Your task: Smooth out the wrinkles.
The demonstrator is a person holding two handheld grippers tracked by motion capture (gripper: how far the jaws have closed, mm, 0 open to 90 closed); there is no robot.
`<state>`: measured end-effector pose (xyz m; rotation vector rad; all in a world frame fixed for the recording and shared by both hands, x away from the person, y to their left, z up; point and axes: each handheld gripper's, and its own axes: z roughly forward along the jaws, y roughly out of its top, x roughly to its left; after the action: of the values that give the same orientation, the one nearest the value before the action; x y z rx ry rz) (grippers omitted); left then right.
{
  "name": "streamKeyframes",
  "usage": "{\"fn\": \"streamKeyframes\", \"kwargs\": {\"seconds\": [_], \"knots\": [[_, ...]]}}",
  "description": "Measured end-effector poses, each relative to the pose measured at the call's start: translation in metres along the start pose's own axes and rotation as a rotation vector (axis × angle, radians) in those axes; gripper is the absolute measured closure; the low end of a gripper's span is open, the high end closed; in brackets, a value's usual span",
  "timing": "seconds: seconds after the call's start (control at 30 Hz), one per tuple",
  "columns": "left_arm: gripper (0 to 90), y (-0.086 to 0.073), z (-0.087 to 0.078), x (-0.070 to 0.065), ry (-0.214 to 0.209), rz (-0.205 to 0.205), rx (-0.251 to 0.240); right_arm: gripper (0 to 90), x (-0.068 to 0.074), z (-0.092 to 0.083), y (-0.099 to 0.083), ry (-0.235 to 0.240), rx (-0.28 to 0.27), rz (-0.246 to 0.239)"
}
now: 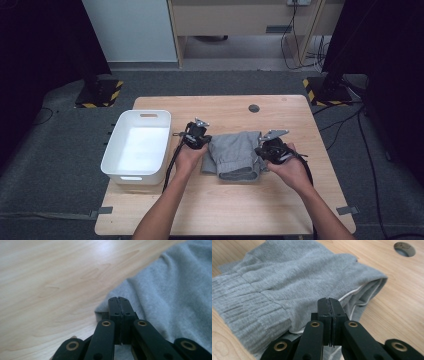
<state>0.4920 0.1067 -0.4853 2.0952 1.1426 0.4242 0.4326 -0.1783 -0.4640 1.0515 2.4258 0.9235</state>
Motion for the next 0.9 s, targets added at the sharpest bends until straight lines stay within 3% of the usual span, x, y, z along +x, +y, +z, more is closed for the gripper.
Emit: {"fn": "streamKeyframes", "kwargs": {"seconds": [0.1, 0.3, 0.5, 0.57, 0.6, 0.7, 0.73, 0.9], "knots": [[90.0, 0.004, -0.004, 0.001, 0.022, -0.012, -0.015, 89.7, -0.002, -0.008, 0.001, -0.003, -0.010, 0.000], [90.0, 0.006, -0.003, 0.002, 0.038, -0.010, 0.009, 90.0, -0.006, -0.014, -0.004, -0.005, 0.015, -0.010], [90.0, 0.004, 0.000, 0.003, 0.025, -0.019, 0.007, 90.0, -0.012, -0.011, -0.015, -0.006, 0.023, 0.021], [90.0, 0.004, 0.000, 0.002, 0.022, -0.012, 0.009, 90.0, -0.013, -0.010, -0.016, -0.006, 0.003, 0.035], [90.0, 0.004, 0.000, 0.001, 0.016, -0.017, 0.006, 82.2, -0.013, -0.008, -0.014, -0.001, -0.014, 0.050], [90.0, 0.004, -0.001, 0.002, 0.015, -0.014, 0.005, 75.0, -0.012, -0.006, -0.011, 0.005, -0.031, 0.068], [90.0, 0.004, -0.001, 0.001, 0.011, -0.019, -0.001, 64.2, -0.010, -0.003, -0.008, 0.009, -0.037, 0.081], [90.0, 0.004, -0.003, 0.000, 0.006, -0.010, 0.001, 56.5, -0.006, 0.010, -0.003, -0.001, -0.013, 0.088]]}}
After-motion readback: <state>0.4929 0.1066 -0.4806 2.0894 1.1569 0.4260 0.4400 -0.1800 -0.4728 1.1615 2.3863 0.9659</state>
